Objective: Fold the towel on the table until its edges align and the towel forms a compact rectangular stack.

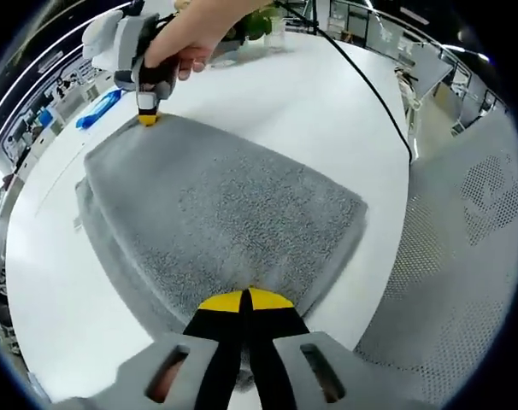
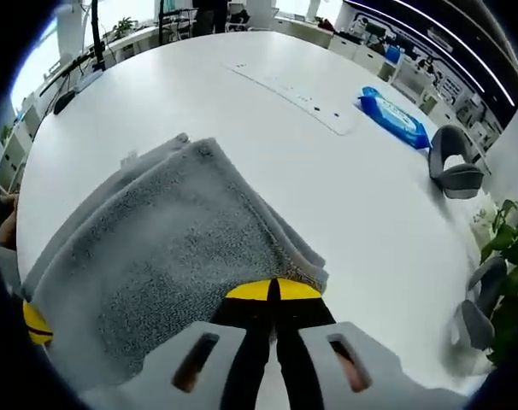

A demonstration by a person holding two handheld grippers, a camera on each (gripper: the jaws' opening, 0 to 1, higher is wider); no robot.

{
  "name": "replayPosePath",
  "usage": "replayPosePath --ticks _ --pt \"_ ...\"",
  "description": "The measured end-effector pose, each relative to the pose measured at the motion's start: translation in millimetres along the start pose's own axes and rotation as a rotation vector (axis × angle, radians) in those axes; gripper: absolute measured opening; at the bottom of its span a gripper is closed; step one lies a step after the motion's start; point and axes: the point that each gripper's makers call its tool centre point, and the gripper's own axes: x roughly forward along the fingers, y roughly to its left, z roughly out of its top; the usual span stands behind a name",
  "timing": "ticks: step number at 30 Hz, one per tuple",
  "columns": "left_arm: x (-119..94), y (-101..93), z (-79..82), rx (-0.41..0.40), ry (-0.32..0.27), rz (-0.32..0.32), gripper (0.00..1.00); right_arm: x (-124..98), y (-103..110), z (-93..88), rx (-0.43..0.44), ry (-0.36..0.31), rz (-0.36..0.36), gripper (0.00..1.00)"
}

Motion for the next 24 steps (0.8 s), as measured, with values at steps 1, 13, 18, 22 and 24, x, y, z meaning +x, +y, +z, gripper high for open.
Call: replayPosePath --ticks 1,13,18,22,24 --pt "0.3 -0.4 0.6 -0.002 -0.003 -0.002 0.0 0.1 -0.2 0.5 0.001 0.002 0.001 0.0" --pt "-4.7 2.5 3.1 -0.103 -0.038 -0.006 0.01 -5.6 -2.9 3.3 0.092 -0.001 -0.026 0.0" --pt "-22.6 17.7 20.2 -0.216 -0.156 0.039 0.07 -23.8 5.9 27.1 0.109 -0.107 -0.044 0.0" --pt "-28.4 30.7 20.4 -0.332 -0.203 0.077 0.17 -34.1 33.7 51.5 0.163 -0.195 0.038 0.04" --pt "-27.9 39.1 14.4 -0.36 -0.194 0.111 0.2 -36.2 52.3 59.5 0.192 -0.212 0.083 0.08"
